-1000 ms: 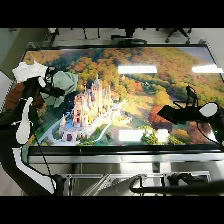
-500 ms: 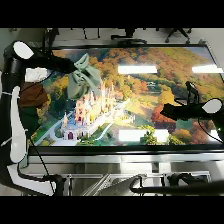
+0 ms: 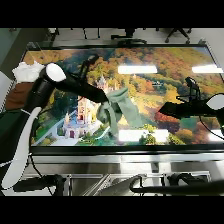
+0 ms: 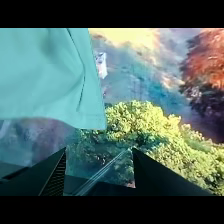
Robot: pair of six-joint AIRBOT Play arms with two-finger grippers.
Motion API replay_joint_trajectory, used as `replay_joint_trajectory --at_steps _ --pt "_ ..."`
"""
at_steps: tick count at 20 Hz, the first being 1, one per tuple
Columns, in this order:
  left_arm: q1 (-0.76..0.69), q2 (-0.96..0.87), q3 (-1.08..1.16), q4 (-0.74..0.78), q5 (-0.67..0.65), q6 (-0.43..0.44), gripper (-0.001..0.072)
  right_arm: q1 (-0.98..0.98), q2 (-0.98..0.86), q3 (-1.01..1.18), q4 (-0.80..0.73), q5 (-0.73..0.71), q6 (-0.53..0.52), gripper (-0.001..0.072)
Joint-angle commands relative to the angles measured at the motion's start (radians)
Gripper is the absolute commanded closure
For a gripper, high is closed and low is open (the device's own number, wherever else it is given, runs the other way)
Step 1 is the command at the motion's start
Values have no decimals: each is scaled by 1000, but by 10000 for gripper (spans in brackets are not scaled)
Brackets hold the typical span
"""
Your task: Fold the shirts.
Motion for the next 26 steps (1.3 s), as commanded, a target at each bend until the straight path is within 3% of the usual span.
replay_joint_trajectory --at_steps 1,2,3,6,9,11,14,15,17,18,24,25,26 --pt "-20 -37 -53 -10 77 -13 7 1 -1 -17 1 6 -29 247" --pt "6 -47 -16 -8 63 -29 15 1 -3 -19 1 6 -29 189" --pt "41 -50 28 -6 32 -44 15 1 -5 -19 4 6 -29 62" --pt "150 -50 97 -7 -165 -132 15 2 -36 -21 17 15 -47 58" --pt "175 -10 -58 -7 -293 -135 16 2 -97 -64 149 13 -135 58" --pt "146 56 -270 -6 -208 -112 16 10 -147 -114 256 4 -214 58" --pt "78 126 -578 -9 26 -103 16 71 -233 -151 278 -55 -266 60" --pt "51 134 -653 -14 100 -103 16 94 -269 -151 279 -90 -275 73" --pt "1 134 -737 -18 223 -103 16 128 -330 -151 291 -189 -311 195" --pt "-26 134 -755 -17 278 -103 16 135 -357 -151 315 -228 -340 212" --pt "-61 134 -758 -18 528 -179 17 136 -504 -117 496 -308 -452 215" --pt "-62 134 -758 -32 554 -182 18 137 -512 -110 523 -304 -486 299" --pt "-62 134 -758 -68 574 -180 19 138 -515 -103 562 -287 -536 519"
